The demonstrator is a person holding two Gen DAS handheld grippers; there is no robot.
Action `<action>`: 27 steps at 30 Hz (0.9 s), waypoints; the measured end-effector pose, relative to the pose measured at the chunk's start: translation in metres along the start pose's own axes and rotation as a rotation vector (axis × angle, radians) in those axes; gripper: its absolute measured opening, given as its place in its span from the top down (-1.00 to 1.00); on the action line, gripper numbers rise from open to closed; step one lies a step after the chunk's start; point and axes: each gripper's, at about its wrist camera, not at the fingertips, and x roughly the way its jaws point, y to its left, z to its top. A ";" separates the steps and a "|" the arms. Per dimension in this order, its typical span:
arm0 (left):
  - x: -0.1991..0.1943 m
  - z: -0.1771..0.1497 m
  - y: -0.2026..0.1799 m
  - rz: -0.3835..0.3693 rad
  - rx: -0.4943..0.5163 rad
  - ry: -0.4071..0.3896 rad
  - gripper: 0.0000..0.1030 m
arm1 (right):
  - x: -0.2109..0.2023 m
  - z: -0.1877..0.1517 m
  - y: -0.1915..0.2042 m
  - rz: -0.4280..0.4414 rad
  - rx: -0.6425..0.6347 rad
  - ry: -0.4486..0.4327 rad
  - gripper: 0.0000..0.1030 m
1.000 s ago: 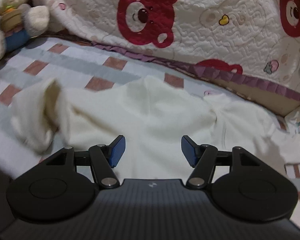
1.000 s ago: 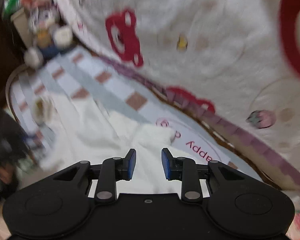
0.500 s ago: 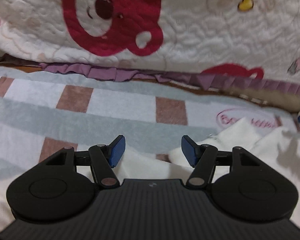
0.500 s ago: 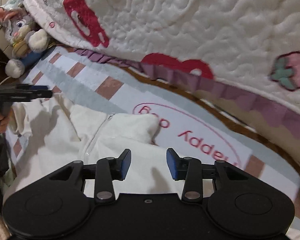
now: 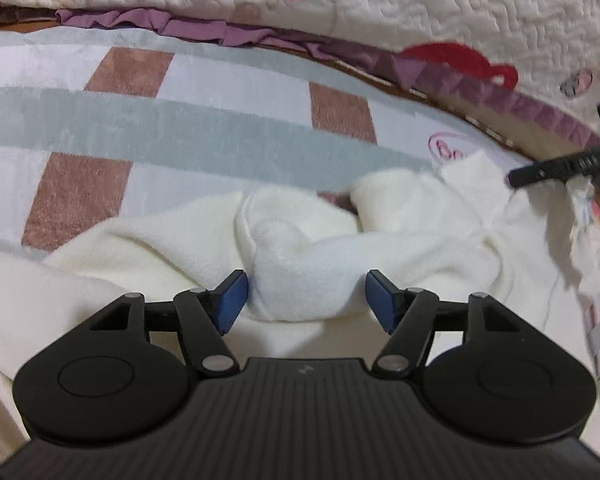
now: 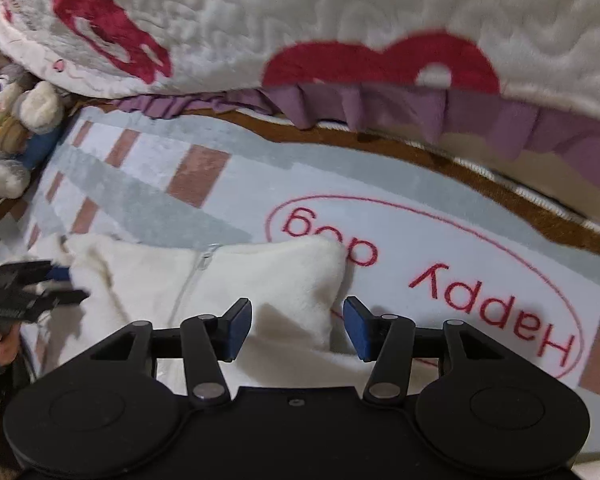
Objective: Fold clothes
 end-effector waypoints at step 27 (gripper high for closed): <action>-0.074 0.092 -0.093 0.340 0.173 -0.503 0.89 | -0.122 -0.003 0.055 -0.164 -0.193 -0.679 0.75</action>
